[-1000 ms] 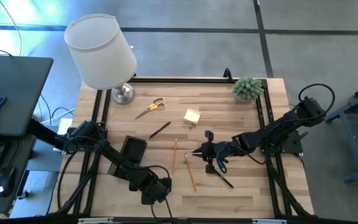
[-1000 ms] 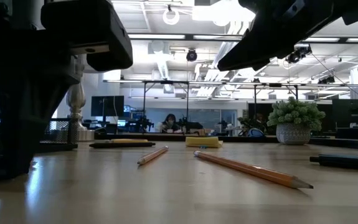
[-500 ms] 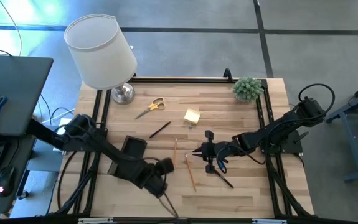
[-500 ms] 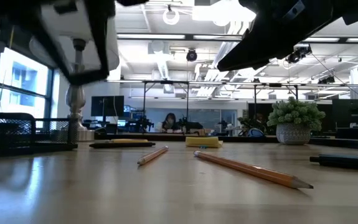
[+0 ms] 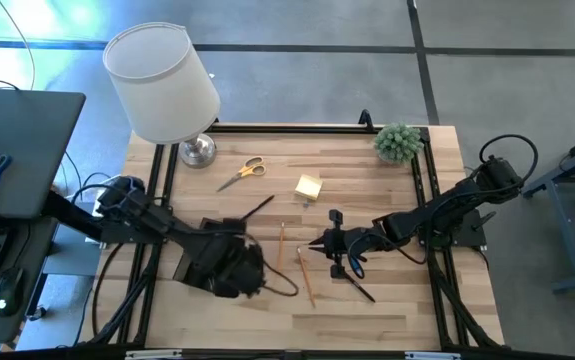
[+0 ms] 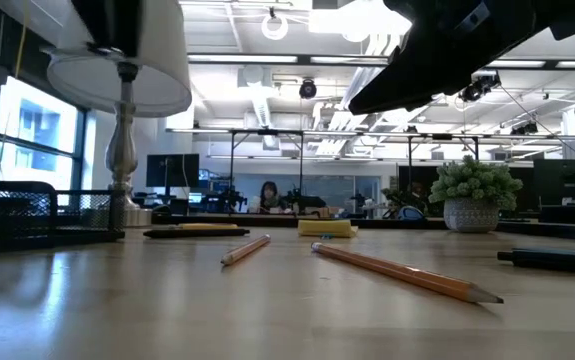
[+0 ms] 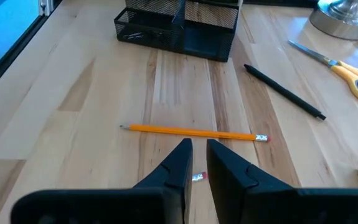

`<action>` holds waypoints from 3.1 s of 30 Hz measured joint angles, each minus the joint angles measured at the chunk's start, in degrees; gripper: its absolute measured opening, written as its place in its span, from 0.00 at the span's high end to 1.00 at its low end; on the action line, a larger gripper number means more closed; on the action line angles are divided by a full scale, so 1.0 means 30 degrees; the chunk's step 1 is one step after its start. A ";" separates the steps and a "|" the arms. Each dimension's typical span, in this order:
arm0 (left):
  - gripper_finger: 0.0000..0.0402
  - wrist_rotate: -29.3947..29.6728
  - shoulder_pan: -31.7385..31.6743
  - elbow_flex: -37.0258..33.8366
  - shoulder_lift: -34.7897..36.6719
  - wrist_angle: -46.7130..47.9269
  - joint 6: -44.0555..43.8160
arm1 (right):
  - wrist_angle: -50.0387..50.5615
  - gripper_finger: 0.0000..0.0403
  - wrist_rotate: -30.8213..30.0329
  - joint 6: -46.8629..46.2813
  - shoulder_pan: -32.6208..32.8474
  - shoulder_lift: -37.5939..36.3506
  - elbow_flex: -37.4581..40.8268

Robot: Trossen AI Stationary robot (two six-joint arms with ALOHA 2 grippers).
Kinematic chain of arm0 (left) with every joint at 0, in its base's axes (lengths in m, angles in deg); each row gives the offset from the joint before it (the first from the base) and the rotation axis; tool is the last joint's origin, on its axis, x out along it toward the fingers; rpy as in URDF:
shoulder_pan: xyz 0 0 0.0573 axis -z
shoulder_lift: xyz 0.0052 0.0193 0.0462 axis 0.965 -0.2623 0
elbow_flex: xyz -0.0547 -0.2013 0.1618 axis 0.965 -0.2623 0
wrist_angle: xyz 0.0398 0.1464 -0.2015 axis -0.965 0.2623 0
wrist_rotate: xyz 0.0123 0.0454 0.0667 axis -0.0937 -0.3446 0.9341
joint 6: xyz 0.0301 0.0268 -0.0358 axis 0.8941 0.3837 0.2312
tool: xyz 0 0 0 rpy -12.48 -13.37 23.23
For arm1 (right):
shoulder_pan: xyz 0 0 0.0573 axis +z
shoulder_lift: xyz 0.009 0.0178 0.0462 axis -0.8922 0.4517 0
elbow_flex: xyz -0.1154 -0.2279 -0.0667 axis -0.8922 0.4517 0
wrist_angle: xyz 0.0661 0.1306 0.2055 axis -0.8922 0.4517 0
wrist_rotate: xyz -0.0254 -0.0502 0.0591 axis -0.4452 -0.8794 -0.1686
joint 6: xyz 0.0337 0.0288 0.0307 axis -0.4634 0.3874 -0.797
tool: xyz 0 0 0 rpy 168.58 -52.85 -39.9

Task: Pick and place office supplies into organizer
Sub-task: Put the black binder clip into the black desk organizer, then put the bottom black pen into the black desk organizer

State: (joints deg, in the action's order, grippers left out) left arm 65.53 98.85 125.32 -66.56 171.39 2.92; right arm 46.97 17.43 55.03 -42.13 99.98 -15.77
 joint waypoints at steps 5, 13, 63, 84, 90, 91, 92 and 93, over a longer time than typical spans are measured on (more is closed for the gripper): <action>0.68 0.0030 0.1172 -0.0055 0.0190 0.1148 -0.2727 | -0.0157 0.90 -0.0005 0.1140 -0.0034 0.0000 0.0007; 0.68 0.0173 0.2506 -0.2002 0.0429 0.2131 -0.7782 | -0.0876 0.90 0.0456 0.2849 -0.0584 0.0000 0.0015; 0.39 -0.0457 0.3277 -0.7779 0.0393 -0.1836 -2.2905 | -0.1533 0.90 0.8781 0.6654 -0.6127 0.0000 0.0007; 0.42 1.0586 0.2724 -0.4785 0.0412 -0.3258 -1.4299 | -0.0036 0.90 0.5837 0.3385 -0.6135 0.0000 0.0000; 0.52 1.0773 0.1885 -0.6372 0.0824 -0.7676 -0.8618 | 0.2529 0.90 0.5192 0.0835 -0.5733 0.0000 0.0000; 0.54 1.0768 0.1849 -0.6778 0.1014 -0.8423 -0.7899 | 0.2827 0.90 0.5202 0.0391 -0.5547 0.0000 0.0000; 0.55 1.0718 0.1848 -0.7205 0.1225 -0.9139 -0.7161 | 0.3025 0.90 0.5204 -0.0048 -0.5325 0.0000 0.0000; 0.57 1.0651 0.1831 -0.7645 0.1451 -1.0247 -0.6437 | 0.3164 0.90 0.5204 -0.0439 -0.5080 0.0000 0.0000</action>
State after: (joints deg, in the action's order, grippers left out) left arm 97.48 104.35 102.39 -62.21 140.65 -16.39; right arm 56.47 33.04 53.71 -57.37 99.98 -15.77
